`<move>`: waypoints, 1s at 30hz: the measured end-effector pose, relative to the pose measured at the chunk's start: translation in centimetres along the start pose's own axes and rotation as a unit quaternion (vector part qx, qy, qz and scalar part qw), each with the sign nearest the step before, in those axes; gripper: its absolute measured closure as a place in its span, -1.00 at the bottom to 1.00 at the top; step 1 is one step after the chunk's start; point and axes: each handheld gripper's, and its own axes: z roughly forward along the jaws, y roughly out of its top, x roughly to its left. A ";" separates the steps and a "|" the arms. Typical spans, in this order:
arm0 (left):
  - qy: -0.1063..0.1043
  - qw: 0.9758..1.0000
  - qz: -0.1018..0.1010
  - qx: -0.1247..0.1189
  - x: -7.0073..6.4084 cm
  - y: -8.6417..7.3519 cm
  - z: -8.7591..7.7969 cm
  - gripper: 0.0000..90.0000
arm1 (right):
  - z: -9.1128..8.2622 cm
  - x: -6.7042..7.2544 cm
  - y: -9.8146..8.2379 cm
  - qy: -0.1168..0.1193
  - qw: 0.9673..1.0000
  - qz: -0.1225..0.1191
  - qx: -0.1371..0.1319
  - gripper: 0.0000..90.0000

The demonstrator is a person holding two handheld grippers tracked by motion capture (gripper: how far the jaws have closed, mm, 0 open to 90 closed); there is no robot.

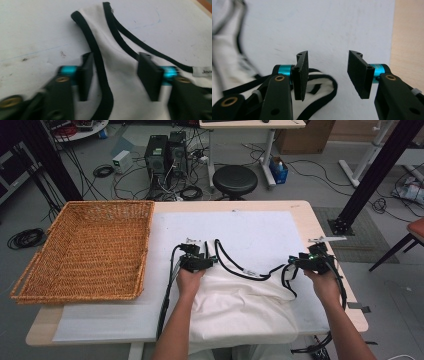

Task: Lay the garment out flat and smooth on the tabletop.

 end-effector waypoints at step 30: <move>0.018 0.996 -0.057 -0.069 2.3 0.9 -3.8 0.03 | 2.2 2.0 4.6 -0.079 0.988 -0.108 -0.080 0.17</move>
